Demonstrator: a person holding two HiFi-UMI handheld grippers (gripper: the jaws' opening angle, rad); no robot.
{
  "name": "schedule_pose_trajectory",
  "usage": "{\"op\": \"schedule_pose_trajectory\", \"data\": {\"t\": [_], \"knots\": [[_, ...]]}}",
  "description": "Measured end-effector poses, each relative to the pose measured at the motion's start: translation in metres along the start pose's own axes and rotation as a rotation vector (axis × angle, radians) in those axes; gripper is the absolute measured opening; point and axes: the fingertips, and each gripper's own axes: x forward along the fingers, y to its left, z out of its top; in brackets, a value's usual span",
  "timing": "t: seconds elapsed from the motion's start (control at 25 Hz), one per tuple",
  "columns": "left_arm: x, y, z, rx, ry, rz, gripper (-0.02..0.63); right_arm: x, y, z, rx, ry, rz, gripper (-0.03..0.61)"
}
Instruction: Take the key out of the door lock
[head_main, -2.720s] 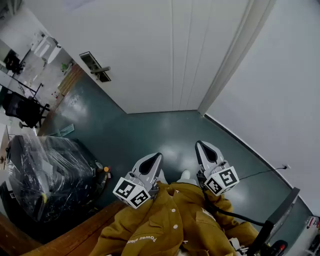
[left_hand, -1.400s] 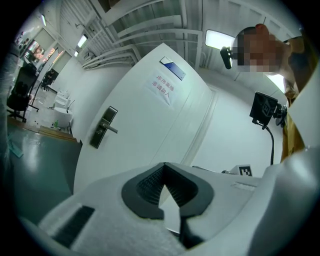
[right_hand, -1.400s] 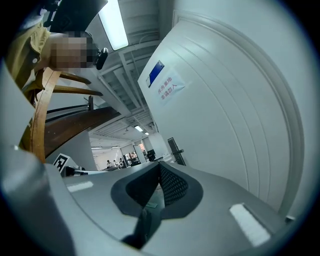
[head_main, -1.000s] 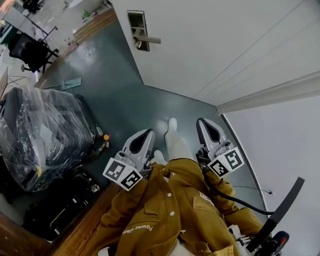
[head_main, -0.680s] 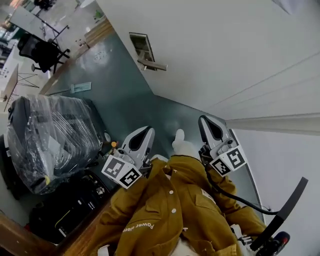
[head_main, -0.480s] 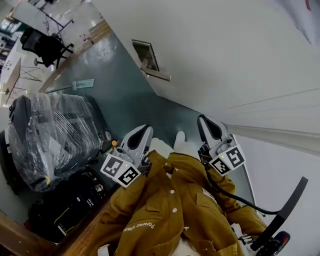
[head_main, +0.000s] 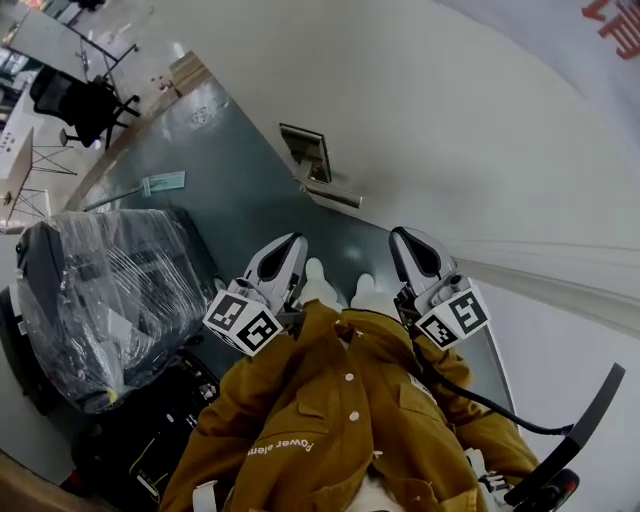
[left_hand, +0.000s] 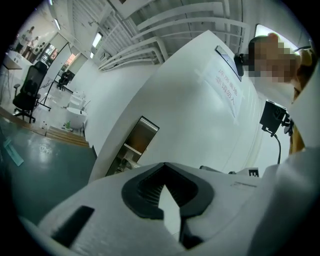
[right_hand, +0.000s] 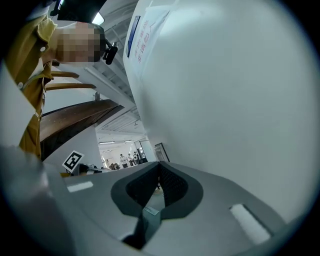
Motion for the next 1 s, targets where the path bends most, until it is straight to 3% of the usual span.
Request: {"op": "schedule_pose_trajectory", "data": {"t": [0.16, 0.32, 0.44, 0.6, 0.84, 1.0], "knots": [[0.01, 0.031, 0.003, -0.075, 0.019, -0.015, 0.002, 0.027, 0.0, -0.009, -0.066, 0.032, -0.02, 0.104], [0.013, 0.045, 0.002, -0.157, 0.03, -0.033, 0.002, 0.049, -0.009, -0.033, -0.283, 0.167, -0.063, 0.203], [0.015, 0.05, 0.005, -0.186, 0.011, -0.034, 0.002, 0.069, -0.017, -0.052, -0.427, 0.293, -0.03, 0.236], [0.012, 0.049, 0.006, -0.213, -0.003, -0.031, 0.002, 0.081, -0.017, -0.066, -0.525, 0.403, 0.027, 0.236], [0.01, 0.059, -0.002, -0.271, -0.013, -0.011, 0.002, 0.093, -0.023, -0.079, -0.648, 0.481, 0.104, 0.219], [0.01, 0.063, -0.002, -0.289, -0.015, -0.007, 0.002, 0.095, -0.016, -0.08, -0.67, 0.475, 0.16, 0.132]]}}
